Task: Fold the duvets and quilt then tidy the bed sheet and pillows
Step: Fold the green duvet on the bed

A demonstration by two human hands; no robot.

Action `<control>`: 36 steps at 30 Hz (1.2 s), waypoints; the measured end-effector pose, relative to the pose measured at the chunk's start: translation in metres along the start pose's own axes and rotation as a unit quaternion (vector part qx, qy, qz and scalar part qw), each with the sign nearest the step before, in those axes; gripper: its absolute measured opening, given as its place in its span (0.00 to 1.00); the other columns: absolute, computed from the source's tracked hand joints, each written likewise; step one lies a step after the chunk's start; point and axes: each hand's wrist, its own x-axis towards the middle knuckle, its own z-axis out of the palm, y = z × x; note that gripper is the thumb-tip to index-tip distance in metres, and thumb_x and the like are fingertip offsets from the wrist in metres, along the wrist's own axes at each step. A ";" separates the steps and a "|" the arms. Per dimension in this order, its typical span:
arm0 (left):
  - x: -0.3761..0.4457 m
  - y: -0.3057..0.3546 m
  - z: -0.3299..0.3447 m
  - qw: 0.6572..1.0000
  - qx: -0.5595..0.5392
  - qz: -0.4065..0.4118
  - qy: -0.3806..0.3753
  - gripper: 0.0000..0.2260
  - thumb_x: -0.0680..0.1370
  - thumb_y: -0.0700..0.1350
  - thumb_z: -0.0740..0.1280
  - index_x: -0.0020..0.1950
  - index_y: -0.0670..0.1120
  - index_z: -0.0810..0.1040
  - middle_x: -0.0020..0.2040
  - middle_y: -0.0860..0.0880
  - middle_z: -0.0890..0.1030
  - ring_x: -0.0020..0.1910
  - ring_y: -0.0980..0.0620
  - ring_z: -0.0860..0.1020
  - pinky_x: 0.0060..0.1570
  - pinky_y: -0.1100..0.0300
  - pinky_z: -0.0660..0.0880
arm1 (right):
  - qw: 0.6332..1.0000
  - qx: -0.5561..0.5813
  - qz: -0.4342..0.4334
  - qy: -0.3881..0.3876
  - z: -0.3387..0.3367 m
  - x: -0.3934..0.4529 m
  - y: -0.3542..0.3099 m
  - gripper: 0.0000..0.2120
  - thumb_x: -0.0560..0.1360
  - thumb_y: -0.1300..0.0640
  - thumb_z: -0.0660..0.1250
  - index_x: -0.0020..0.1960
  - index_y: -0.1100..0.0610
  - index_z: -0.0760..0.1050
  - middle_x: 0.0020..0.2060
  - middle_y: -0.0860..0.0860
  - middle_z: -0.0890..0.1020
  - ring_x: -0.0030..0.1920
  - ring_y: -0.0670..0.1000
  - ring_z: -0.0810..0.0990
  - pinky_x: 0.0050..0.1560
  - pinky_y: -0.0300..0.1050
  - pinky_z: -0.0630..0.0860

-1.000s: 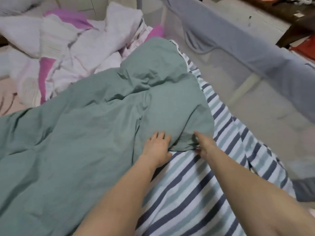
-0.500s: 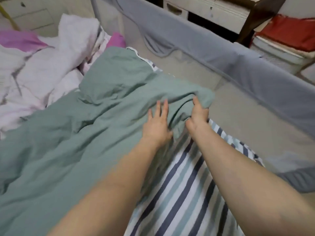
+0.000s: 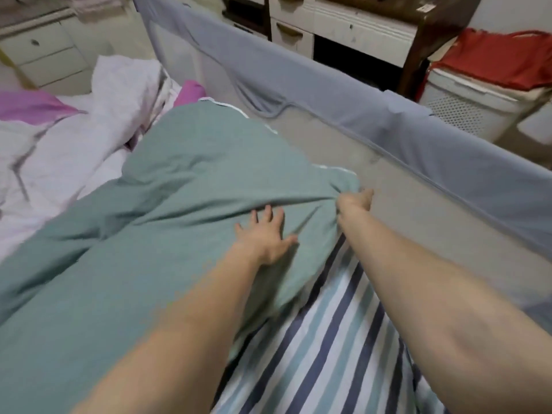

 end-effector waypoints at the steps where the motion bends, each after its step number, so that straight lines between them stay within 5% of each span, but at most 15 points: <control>1: -0.001 0.000 0.014 1.000 0.002 -0.003 -0.014 0.34 0.80 0.62 0.55 0.79 0.51 0.44 0.80 0.49 0.43 0.78 0.41 0.45 0.72 0.35 0.49 | 0.999 -0.030 0.012 0.012 -0.003 0.005 0.009 0.23 0.77 0.66 0.57 0.70 0.59 0.60 0.66 0.58 0.71 0.63 0.59 0.73 0.66 0.50 0.69; 5: -0.003 -0.004 0.048 0.999 -0.007 -0.022 -0.045 0.33 0.80 0.62 0.53 0.79 0.52 0.43 0.79 0.49 0.42 0.77 0.40 0.45 0.72 0.35 0.49 | 0.984 -0.044 -0.162 -0.065 0.017 -0.008 -0.010 0.19 0.74 0.68 0.58 0.64 0.59 0.68 0.56 0.57 0.76 0.55 0.54 0.76 0.51 0.38 0.70; 9: 0.004 -0.006 0.047 0.980 -0.124 -0.042 0.150 0.31 0.81 0.62 0.49 0.79 0.52 0.40 0.79 0.50 0.42 0.78 0.43 0.45 0.74 0.42 0.49 | 0.900 0.060 -0.422 -0.089 0.026 -0.019 -0.049 0.23 0.62 0.72 0.52 0.51 0.62 0.77 0.45 0.51 0.80 0.49 0.49 0.76 0.54 0.41 0.72; 11: 0.008 -0.014 0.048 0.987 -0.071 -0.030 0.144 0.31 0.81 0.63 0.48 0.79 0.52 0.42 0.79 0.50 0.42 0.78 0.44 0.45 0.74 0.42 0.48 | 0.933 -0.035 -0.357 -0.037 0.014 0.015 -0.031 0.20 0.67 0.71 0.55 0.56 0.63 0.76 0.51 0.56 0.80 0.52 0.51 0.76 0.57 0.43 0.71; 13: 0.006 -0.018 0.060 0.998 -0.016 -0.031 0.048 0.32 0.80 0.64 0.48 0.79 0.52 0.43 0.79 0.49 0.41 0.78 0.43 0.45 0.73 0.39 0.49 | 0.953 -0.192 -0.224 -0.064 -0.006 0.042 0.013 0.18 0.73 0.63 0.61 0.63 0.61 0.72 0.59 0.59 0.77 0.59 0.56 0.76 0.62 0.45 0.71; 16: -0.004 -0.014 0.083 0.999 -0.018 -0.030 -0.008 0.31 0.81 0.62 0.50 0.79 0.51 0.45 0.79 0.47 0.42 0.78 0.41 0.45 0.73 0.38 0.51 | 0.923 -0.320 -0.165 -0.136 -0.040 0.043 0.074 0.20 0.77 0.58 0.62 0.68 0.59 0.69 0.64 0.59 0.75 0.63 0.60 0.74 0.61 0.46 0.68; 19: -0.019 0.001 0.096 1.000 -0.004 -0.002 -0.014 0.31 0.81 0.60 0.51 0.79 0.51 0.43 0.79 0.47 0.41 0.78 0.42 0.43 0.73 0.39 0.50 | 0.909 -0.371 -0.141 -0.127 -0.082 0.029 0.117 0.18 0.80 0.58 0.59 0.68 0.64 0.67 0.63 0.61 0.75 0.63 0.61 0.73 0.58 0.46 0.68; 22: -0.039 0.024 0.106 0.999 0.012 0.035 -0.026 0.32 0.81 0.58 0.54 0.79 0.50 0.43 0.79 0.47 0.40 0.78 0.43 0.43 0.73 0.39 0.50 | 0.906 -0.396 -0.106 -0.102 -0.126 0.010 0.142 0.19 0.80 0.59 0.58 0.69 0.63 0.67 0.65 0.60 0.73 0.64 0.60 0.72 0.61 0.47 0.68; 27: -0.074 0.066 0.135 0.993 0.015 0.085 -0.076 0.32 0.81 0.58 0.55 0.79 0.50 0.44 0.79 0.48 0.42 0.78 0.44 0.43 0.73 0.40 0.51 | 0.852 -0.477 -0.212 0.027 -0.202 -0.003 0.161 0.17 0.75 0.63 0.62 0.63 0.63 0.70 0.63 0.60 0.71 0.63 0.61 0.69 0.63 0.52 0.66; 29: -0.090 0.083 0.148 0.990 0.025 0.095 -0.097 0.32 0.81 0.58 0.55 0.79 0.50 0.43 0.79 0.48 0.42 0.78 0.44 0.42 0.73 0.40 0.51 | 0.871 -0.459 -0.163 0.065 -0.236 -0.005 0.157 0.20 0.73 0.65 0.61 0.65 0.63 0.68 0.63 0.63 0.70 0.64 0.63 0.68 0.64 0.54 0.65; 31: -0.100 0.094 0.159 0.989 0.017 0.092 -0.111 0.32 0.81 0.58 0.55 0.79 0.49 0.44 0.79 0.48 0.42 0.78 0.44 0.43 0.73 0.39 0.52 | 0.898 -0.437 -0.041 0.033 -0.263 0.031 0.181 0.25 0.74 0.56 0.64 0.67 0.61 0.63 0.64 0.62 0.69 0.64 0.64 0.69 0.64 0.55 0.67; 34: -0.111 0.106 0.172 0.988 -0.008 0.090 -0.127 0.31 0.81 0.57 0.56 0.79 0.49 0.45 0.79 0.47 0.45 0.78 0.44 0.44 0.74 0.42 0.53 | 0.914 -0.399 0.048 -0.058 -0.289 0.113 0.257 0.55 0.55 0.32 0.76 0.74 0.51 0.57 0.67 0.52 0.70 0.64 0.57 0.72 0.67 0.55 0.69; 36: -0.121 0.115 0.183 0.987 -0.034 0.096 -0.124 0.31 0.81 0.57 0.57 0.79 0.48 0.47 0.79 0.47 0.49 0.78 0.45 0.47 0.75 0.47 0.53 | 0.938 -0.328 0.069 -0.085 -0.284 0.084 0.255 0.40 0.64 0.42 0.77 0.69 0.55 0.66 0.58 0.50 0.75 0.58 0.55 0.75 0.59 0.48 0.73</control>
